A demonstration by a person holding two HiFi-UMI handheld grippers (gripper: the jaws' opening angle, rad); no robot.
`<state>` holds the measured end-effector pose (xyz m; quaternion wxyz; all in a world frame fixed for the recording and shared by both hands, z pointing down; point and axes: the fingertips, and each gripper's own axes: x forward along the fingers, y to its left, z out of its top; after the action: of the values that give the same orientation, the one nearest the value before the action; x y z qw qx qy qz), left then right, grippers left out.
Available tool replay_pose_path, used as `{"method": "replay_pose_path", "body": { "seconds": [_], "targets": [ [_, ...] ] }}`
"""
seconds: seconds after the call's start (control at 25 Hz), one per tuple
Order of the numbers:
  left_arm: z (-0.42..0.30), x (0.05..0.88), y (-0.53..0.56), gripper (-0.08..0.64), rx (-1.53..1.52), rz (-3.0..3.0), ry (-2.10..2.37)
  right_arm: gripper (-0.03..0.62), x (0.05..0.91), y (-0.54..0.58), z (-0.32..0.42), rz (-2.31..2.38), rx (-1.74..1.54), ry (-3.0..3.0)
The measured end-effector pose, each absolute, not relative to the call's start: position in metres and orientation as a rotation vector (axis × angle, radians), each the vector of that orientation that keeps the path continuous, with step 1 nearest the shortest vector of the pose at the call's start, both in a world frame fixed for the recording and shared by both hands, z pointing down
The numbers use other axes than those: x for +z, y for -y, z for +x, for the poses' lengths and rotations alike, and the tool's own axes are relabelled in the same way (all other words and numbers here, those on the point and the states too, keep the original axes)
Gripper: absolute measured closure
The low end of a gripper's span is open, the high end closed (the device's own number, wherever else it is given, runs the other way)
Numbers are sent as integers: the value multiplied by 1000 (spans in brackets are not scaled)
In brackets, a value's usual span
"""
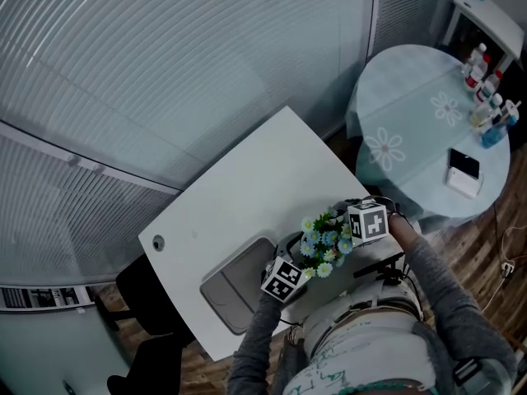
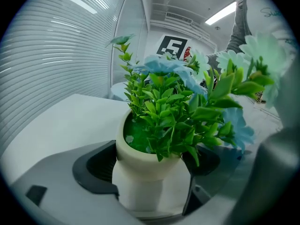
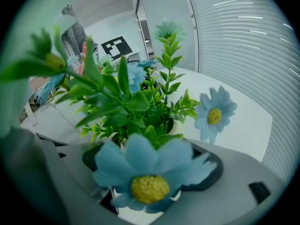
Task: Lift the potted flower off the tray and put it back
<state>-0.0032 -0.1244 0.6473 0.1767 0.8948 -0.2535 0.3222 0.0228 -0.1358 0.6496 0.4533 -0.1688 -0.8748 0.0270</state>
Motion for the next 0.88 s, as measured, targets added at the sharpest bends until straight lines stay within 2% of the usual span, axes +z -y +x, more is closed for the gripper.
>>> {"method": "replay_pose_path", "body": {
  "seconds": [0.88],
  "targets": [
    [-2, 650, 121, 118, 953, 2527, 715, 219, 651, 133, 25, -351, 90, 2322]
  ]
}}
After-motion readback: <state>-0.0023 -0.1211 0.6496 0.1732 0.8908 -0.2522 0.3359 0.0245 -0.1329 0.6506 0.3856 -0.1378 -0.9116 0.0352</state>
